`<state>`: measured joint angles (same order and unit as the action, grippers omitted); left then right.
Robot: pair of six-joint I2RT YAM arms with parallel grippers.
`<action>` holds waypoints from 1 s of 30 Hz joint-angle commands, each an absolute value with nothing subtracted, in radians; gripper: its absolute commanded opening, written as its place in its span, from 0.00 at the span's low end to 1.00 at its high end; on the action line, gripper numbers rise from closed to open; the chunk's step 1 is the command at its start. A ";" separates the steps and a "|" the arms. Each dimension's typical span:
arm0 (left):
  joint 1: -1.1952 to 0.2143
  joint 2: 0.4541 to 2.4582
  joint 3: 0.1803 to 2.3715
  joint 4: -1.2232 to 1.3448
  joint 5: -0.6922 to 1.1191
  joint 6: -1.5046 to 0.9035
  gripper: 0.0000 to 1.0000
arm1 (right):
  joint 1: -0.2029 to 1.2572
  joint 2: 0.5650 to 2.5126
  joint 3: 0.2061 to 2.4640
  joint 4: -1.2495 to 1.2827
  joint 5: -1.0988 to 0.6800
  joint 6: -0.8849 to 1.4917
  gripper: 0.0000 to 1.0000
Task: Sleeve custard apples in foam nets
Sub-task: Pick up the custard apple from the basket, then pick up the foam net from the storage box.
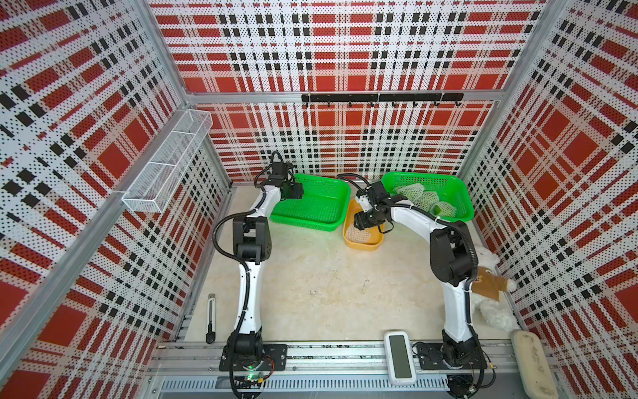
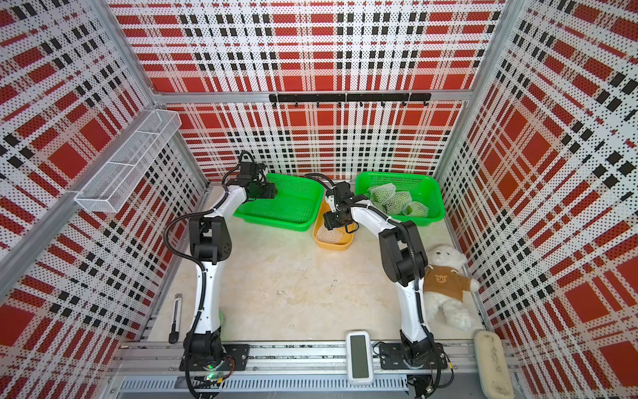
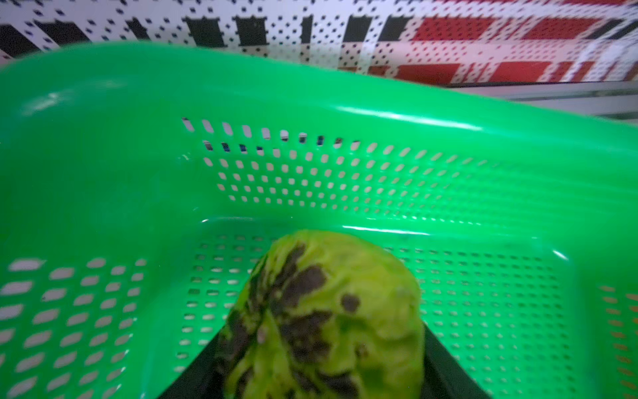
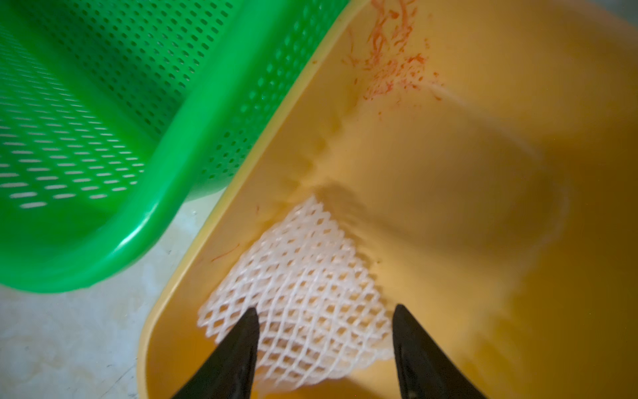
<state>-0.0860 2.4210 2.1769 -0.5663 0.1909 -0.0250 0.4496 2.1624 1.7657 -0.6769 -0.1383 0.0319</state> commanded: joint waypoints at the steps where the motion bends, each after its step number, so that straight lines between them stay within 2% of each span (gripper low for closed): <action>1: -0.092 2.241 2.071 -0.486 0.243 -0.037 0.44 | 0.456 2.219 1.834 -0.752 -0.107 -0.035 0.61; 5: -0.107 2.064 1.890 -0.435 0.261 -0.080 0.45 | 0.457 2.268 1.873 -0.775 -0.118 -0.046 0.59; 9: -0.152 1.913 1.758 -0.460 0.243 -0.086 0.45 | 0.462 2.303 1.886 -0.778 -0.107 -0.055 0.52; 16: -0.244 1.610 1.438 -0.445 0.209 -0.140 0.47 | 0.482 2.356 1.922 -0.806 -0.041 -0.085 0.25; 19: -0.291 1.479 1.298 -0.457 0.188 -0.153 0.47 | 0.482 2.359 1.926 -0.813 -0.058 -0.093 0.20; 21: -0.332 1.393 1.205 -0.471 0.175 -0.176 0.47 | 0.482 2.351 1.926 -0.807 -0.067 -0.097 0.13; 27: -0.483 1.181 0.960 -0.514 0.095 -0.246 0.47 | 0.474 2.236 1.883 -0.706 -0.085 -0.105 0.02; 30: -0.565 1.113 0.847 -0.494 0.060 -0.297 0.48 | 0.472 2.167 1.845 -0.666 -0.080 -0.119 0.00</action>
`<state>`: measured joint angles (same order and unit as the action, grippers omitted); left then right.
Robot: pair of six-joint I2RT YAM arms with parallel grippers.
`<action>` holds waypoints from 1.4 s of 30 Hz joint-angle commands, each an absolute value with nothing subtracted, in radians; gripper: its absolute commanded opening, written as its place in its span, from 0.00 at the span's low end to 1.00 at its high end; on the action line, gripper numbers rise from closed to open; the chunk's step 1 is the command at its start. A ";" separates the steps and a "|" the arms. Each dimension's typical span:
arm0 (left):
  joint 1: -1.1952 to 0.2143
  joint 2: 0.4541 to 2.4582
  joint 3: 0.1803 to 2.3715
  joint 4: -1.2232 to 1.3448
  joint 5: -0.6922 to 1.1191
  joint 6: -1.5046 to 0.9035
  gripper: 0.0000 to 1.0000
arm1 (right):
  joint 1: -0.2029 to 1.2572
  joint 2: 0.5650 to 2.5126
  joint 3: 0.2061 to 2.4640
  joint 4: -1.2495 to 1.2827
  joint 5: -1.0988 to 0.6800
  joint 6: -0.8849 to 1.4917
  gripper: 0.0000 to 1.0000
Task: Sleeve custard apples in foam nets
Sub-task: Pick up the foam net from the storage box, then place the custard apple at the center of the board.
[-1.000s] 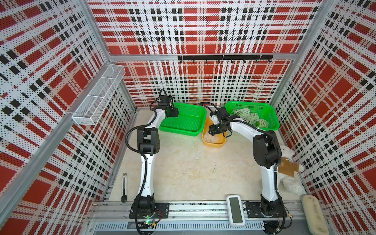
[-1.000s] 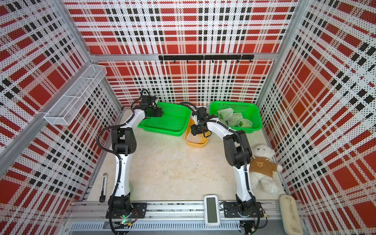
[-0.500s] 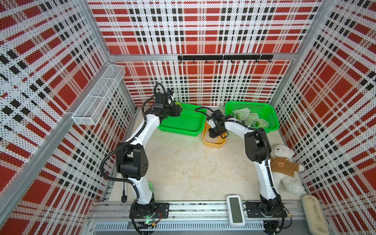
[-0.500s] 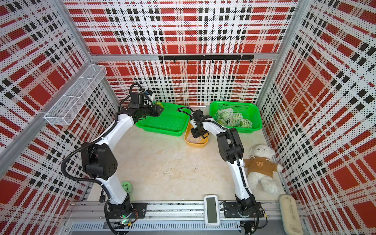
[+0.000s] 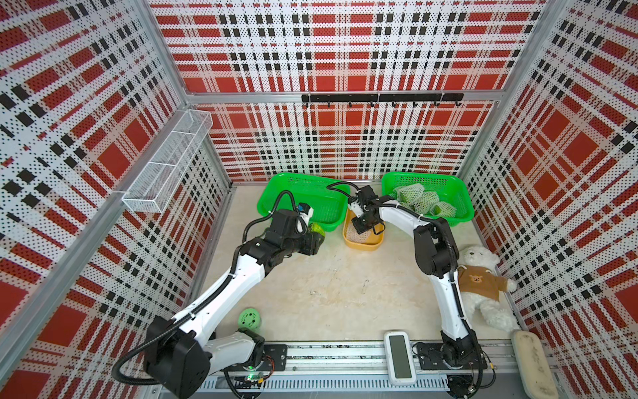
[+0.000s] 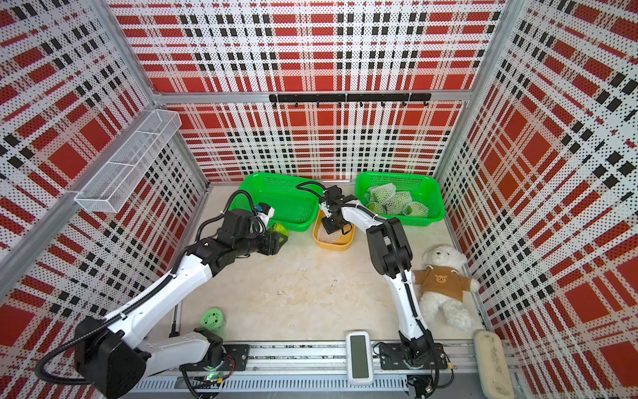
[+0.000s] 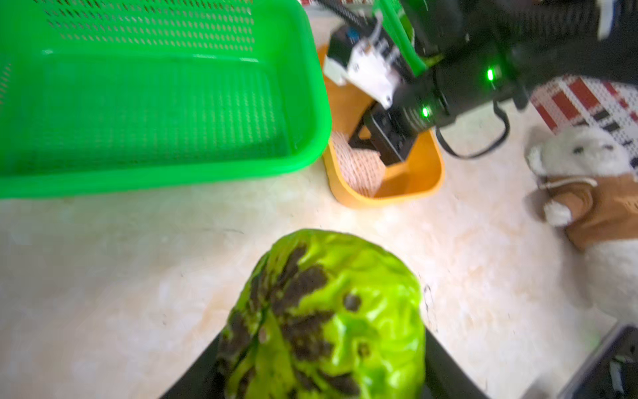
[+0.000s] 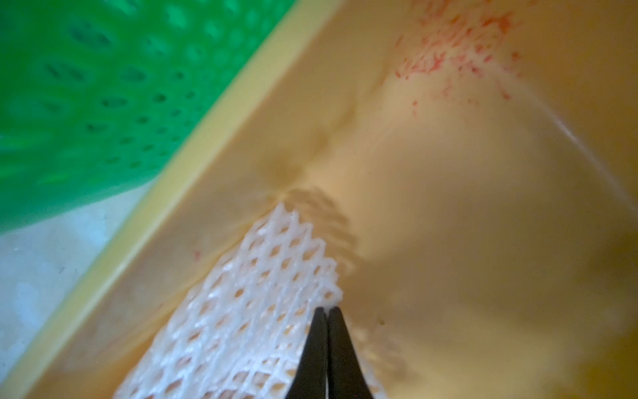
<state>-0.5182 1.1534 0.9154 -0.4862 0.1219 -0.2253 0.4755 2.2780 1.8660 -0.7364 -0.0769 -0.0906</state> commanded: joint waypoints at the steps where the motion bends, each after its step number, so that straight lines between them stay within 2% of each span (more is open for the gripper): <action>1: -0.595 1.100 0.812 -0.482 0.048 -0.321 0.47 | 0.472 2.146 1.833 -0.658 -0.080 -0.124 0.00; 10: -0.812 1.117 0.522 -0.243 -0.006 -0.518 0.51 | 0.473 1.956 1.712 -0.602 -0.074 -0.132 0.00; 18: -0.863 1.249 0.489 -0.171 -0.002 -0.540 0.59 | 0.482 1.706 1.525 -0.516 -0.157 -0.180 0.00; 20: -0.864 1.273 0.501 -0.178 0.000 -0.539 0.66 | 0.482 1.643 1.486 -0.509 -0.188 -0.185 0.00; 23: -0.867 1.284 0.528 -0.206 0.000 -0.530 0.83 | 0.481 1.566 1.446 -0.516 -0.225 -0.188 0.00; 25: -0.867 1.276 0.554 -0.247 -0.008 -0.520 1.00 | 0.482 1.524 1.425 -0.520 -0.248 -0.184 0.00; 28: -0.862 1.240 0.619 -0.336 0.008 -0.466 0.99 | 0.481 1.474 1.393 -0.514 -0.295 -0.188 0.00; 35: -0.822 1.063 0.771 -0.516 0.209 -0.309 0.99 | 0.482 1.393 1.345 -0.489 -0.410 -0.244 0.00; 42: -0.646 0.932 0.822 -0.516 0.413 -0.295 1.00 | 0.503 1.338 1.277 -0.454 -0.587 -0.382 0.01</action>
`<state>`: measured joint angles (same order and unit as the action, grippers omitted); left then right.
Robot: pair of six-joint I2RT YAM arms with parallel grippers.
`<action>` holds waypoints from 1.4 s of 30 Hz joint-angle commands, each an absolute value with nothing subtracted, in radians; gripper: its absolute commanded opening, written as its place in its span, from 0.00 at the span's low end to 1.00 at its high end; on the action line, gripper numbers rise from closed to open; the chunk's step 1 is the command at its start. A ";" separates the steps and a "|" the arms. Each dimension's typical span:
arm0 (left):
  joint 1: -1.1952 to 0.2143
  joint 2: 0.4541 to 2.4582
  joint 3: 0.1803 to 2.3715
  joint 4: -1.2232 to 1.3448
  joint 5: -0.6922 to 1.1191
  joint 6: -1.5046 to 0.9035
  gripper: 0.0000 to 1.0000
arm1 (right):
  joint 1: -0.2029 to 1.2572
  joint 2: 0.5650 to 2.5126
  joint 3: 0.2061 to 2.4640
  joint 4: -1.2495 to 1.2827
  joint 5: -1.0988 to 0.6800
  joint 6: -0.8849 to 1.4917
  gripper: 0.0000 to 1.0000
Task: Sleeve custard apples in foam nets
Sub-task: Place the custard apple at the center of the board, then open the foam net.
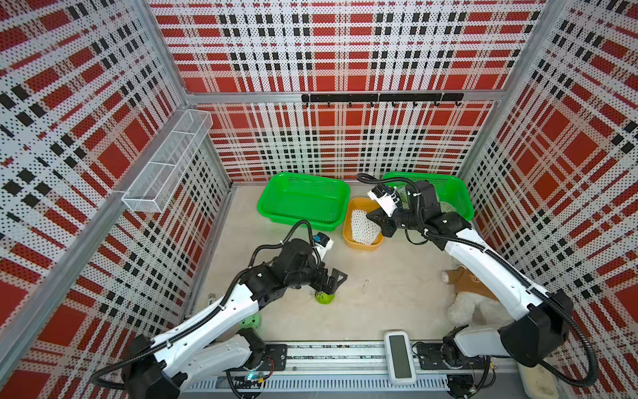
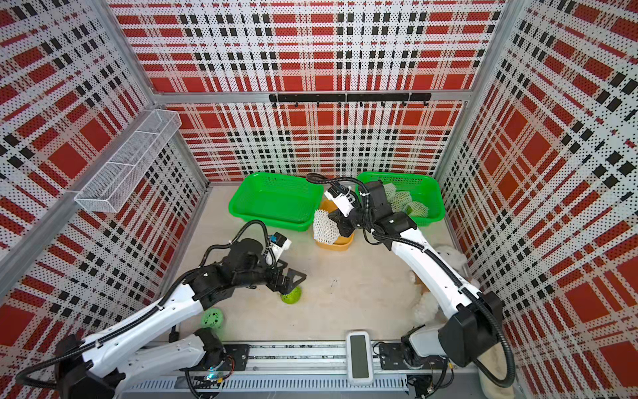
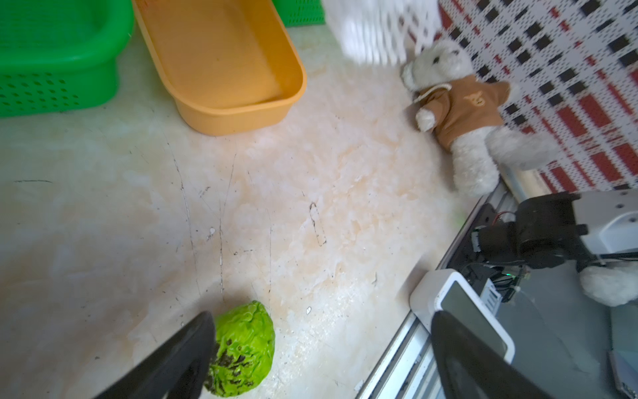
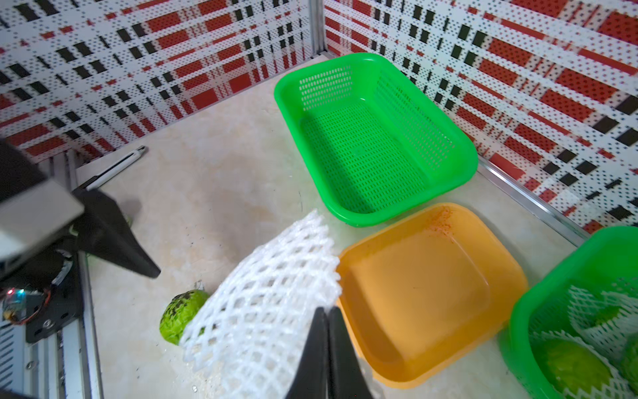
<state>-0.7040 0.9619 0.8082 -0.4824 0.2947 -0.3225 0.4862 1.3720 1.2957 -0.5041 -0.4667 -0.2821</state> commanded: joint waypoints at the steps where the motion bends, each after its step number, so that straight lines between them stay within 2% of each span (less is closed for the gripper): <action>1: -0.616 0.921 0.827 -0.499 0.449 -0.297 0.99 | 0.516 1.327 1.264 -0.452 -0.601 -0.409 0.01; 8: -0.448 0.924 0.853 -0.393 0.690 -0.321 0.91 | 0.654 1.238 1.114 -0.366 -0.697 -0.648 0.04; 13: -0.424 0.967 0.886 -0.408 0.801 -0.295 0.88 | 0.708 1.192 1.039 -0.244 -0.676 -0.677 0.00; 18: -0.424 0.969 0.881 -0.396 0.847 -0.299 0.83 | 0.731 1.189 1.045 -0.246 -0.623 -0.689 0.00; 23: -0.445 0.987 0.873 -0.343 0.875 -0.322 0.70 | 0.738 1.192 1.043 -0.230 -0.623 -0.694 0.01; 27: -0.443 1.005 0.871 -0.321 0.864 -0.327 0.38 | 0.742 1.194 1.041 -0.224 -0.613 -0.690 0.05; 29: -0.440 1.016 0.869 -0.312 0.864 -0.327 0.24 | 0.742 1.192 1.037 -0.214 -0.603 -0.677 0.13; 31: -0.437 1.023 0.868 -0.297 0.862 -0.332 0.04 | 0.742 1.189 1.031 -0.197 -0.577 -0.643 0.30; 33: -0.430 1.013 0.854 -0.249 0.863 -0.356 0.00 | 0.742 1.184 1.025 -0.169 -0.516 -0.580 0.51; 34: -0.420 1.004 0.843 -0.217 0.866 -0.372 0.00 | 0.739 1.180 1.021 -0.147 -0.462 -0.519 0.66; 35: -0.410 0.993 0.834 -0.189 0.863 -0.387 0.00 | 0.734 1.178 1.030 -0.141 -0.415 -0.451 0.74; 38: -0.360 0.943 0.777 -0.037 0.860 -0.476 0.00 | 0.694 1.174 1.061 -0.183 -0.439 -0.304 0.84; 42: -0.274 0.891 0.702 0.176 0.823 -0.632 0.00 | 0.667 1.135 1.019 -0.123 -0.515 -0.141 0.82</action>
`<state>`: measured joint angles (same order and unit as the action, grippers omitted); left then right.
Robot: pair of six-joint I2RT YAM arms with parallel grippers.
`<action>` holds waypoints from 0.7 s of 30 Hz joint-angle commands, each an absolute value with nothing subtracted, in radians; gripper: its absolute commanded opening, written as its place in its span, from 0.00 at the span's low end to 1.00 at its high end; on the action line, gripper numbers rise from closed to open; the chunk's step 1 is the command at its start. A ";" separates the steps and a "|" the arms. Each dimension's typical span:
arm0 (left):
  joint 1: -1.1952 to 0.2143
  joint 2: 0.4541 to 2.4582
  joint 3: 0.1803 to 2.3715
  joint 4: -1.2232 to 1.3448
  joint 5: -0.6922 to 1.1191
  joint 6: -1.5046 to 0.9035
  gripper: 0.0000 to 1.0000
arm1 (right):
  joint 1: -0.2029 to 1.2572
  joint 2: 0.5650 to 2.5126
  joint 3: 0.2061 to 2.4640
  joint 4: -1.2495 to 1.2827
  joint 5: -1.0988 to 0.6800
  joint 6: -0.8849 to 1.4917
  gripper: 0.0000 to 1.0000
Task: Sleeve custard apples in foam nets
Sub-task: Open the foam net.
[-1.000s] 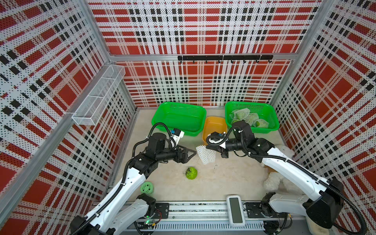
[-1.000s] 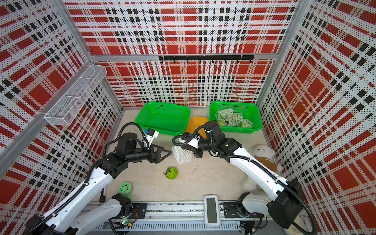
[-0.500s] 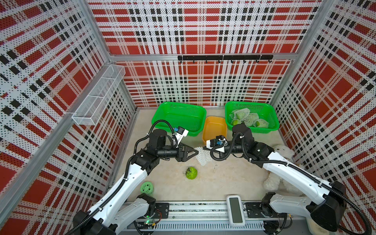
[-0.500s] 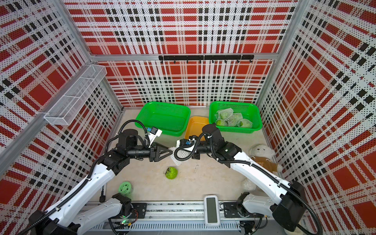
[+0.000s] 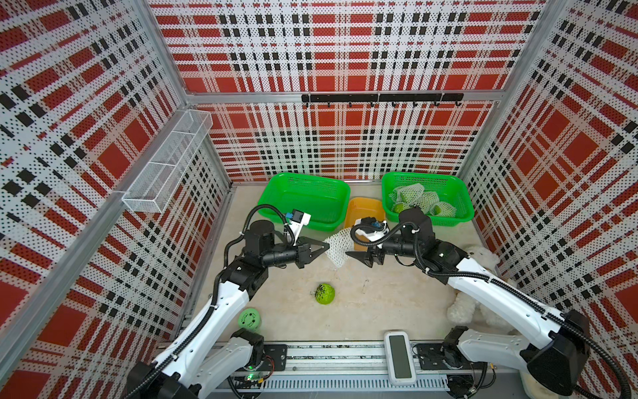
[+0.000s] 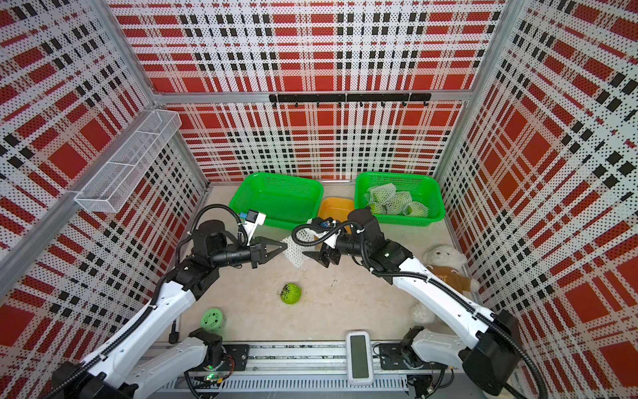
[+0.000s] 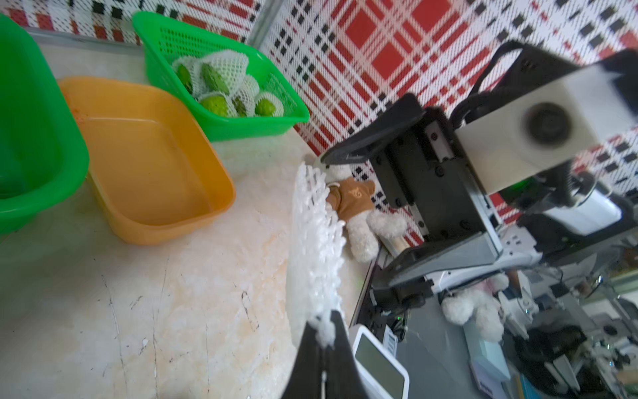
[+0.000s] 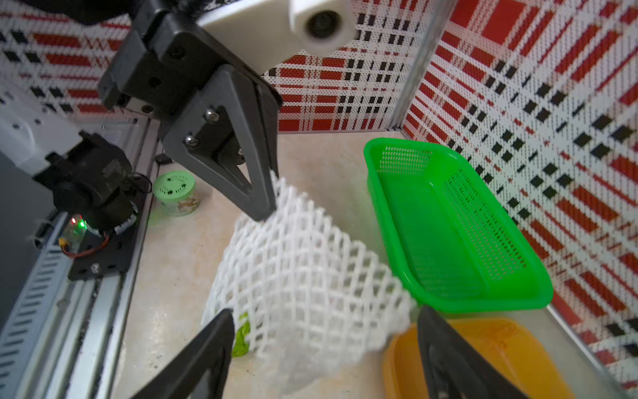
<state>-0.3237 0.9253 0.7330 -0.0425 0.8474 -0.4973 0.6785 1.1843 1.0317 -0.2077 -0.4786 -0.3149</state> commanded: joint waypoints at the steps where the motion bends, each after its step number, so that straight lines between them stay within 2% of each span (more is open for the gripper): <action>1: -0.254 0.887 0.687 0.231 0.824 -0.676 0.00 | 0.666 1.128 1.007 -0.101 -0.526 -0.091 0.80; 4: -0.204 0.877 0.633 0.422 0.829 -0.826 0.00 | 0.667 1.133 0.959 0.020 -0.577 0.079 0.68; 7: -0.157 0.872 0.568 0.643 0.839 -0.971 0.00 | 0.666 1.160 0.893 0.237 -0.671 0.259 0.39; 11: -0.119 0.899 0.518 0.905 0.877 -1.123 0.00 | 0.667 1.271 0.837 0.652 -0.805 0.544 0.13; 14: -0.117 0.940 0.511 1.064 0.918 -1.207 0.00 | 0.668 1.398 0.840 0.966 -0.881 0.750 0.07; 17: -0.118 0.980 0.507 1.193 0.948 -1.278 0.00 | 0.667 1.486 0.861 1.134 -0.904 0.872 0.02; 20: -0.117 1.013 0.502 1.294 0.971 -1.333 0.00 | 0.666 1.492 0.888 1.057 -0.911 0.843 0.06; 21: -0.117 1.015 0.502 1.296 0.973 -1.333 0.00 | 0.666 1.485 0.892 1.034 -0.911 0.826 0.13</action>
